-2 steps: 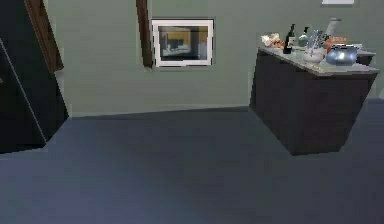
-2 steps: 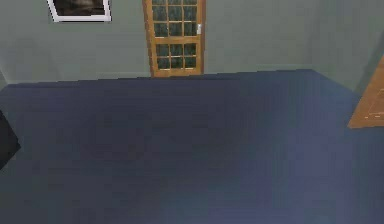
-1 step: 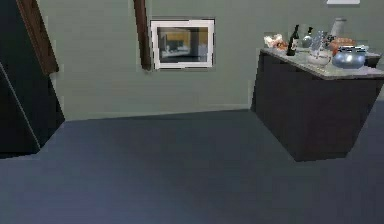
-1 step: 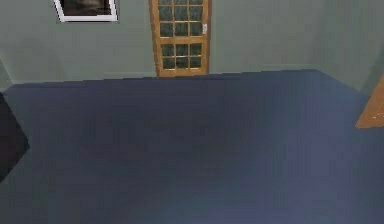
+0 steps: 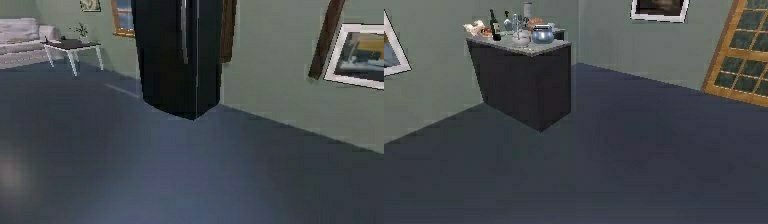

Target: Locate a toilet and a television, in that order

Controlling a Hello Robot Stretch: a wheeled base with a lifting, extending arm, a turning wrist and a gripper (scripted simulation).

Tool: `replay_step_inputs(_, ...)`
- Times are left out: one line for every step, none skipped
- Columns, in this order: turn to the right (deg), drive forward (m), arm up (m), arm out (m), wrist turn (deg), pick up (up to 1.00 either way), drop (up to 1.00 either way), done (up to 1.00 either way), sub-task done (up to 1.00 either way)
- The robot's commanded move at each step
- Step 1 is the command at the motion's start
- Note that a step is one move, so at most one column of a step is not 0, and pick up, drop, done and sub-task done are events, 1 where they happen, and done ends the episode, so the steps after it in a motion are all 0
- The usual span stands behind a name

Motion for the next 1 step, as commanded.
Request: replay_step_inputs(-3.0, 0.0, 0.0, 0.0, 0.0, 0.0, 0.0, 0.0, 0.0)
